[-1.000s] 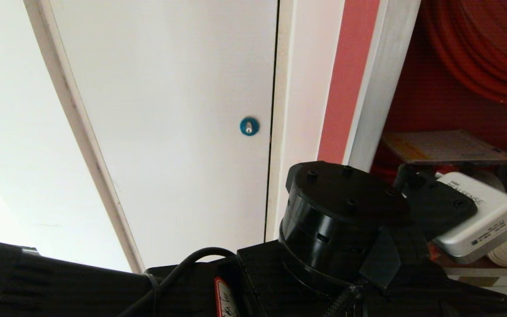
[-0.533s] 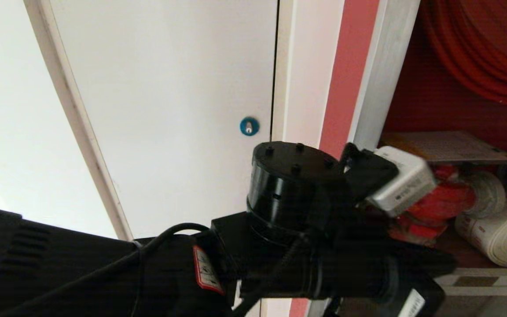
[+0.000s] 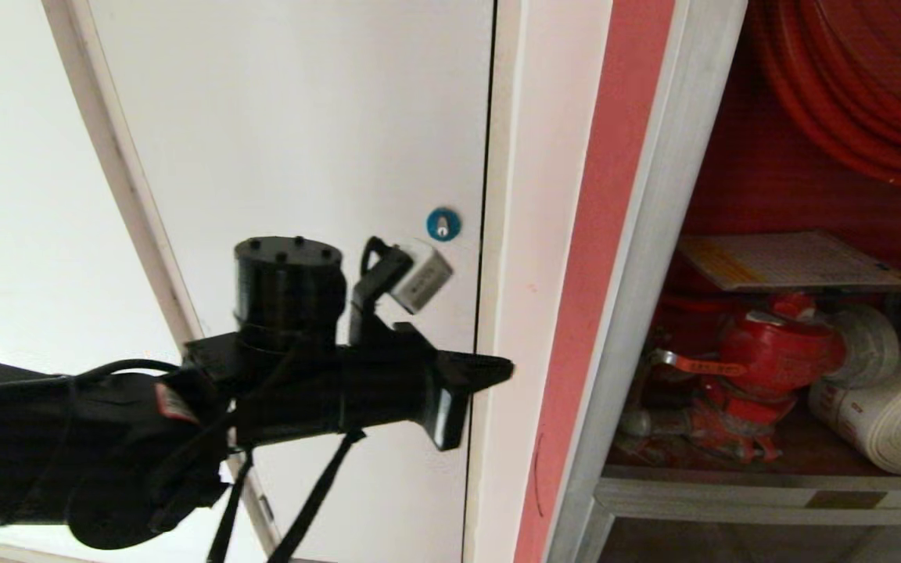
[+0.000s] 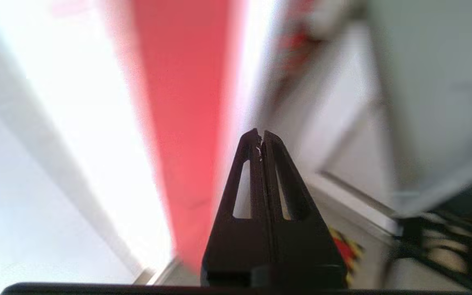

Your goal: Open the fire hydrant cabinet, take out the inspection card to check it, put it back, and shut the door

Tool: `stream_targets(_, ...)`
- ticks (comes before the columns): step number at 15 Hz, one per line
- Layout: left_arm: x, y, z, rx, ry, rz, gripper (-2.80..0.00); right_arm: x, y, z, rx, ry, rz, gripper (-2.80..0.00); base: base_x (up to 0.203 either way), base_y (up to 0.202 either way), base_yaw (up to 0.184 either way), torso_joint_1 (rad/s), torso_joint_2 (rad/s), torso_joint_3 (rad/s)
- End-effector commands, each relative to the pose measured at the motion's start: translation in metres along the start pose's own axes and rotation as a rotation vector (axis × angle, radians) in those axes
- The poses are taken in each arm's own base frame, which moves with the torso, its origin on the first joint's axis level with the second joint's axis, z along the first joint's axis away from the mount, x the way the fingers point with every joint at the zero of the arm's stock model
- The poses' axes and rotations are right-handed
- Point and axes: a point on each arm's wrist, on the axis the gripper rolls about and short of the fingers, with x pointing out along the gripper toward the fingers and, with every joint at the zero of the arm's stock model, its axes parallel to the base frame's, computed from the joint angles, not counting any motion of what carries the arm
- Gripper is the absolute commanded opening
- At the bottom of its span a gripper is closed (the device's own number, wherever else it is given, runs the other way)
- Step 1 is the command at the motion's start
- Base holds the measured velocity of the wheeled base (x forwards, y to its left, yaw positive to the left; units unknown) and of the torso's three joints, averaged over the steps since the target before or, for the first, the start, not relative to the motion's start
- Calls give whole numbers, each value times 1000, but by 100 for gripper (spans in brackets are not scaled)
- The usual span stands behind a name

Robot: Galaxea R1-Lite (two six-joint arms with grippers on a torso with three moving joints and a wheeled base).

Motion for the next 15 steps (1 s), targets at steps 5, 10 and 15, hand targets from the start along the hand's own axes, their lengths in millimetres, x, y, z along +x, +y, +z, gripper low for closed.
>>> stream_targets(5, -116, 31, 1, 23, -144, 321, -280, 0, 0, -1, 0, 5, 1, -280, 0, 0, 0, 0, 0, 0)
stream_targets(10, -187, -13, 3, 117, -296, 432, -280, 0, 0, -1, 0, 5, 1, -280, 0, 0, 0, 0, 0, 0)
stream_targets(15, -249, -78, -23, 231, -459, 564, -280, 0, 0, -1, 0, 5, 1, -280, 0, 0, 0, 0, 0, 0)
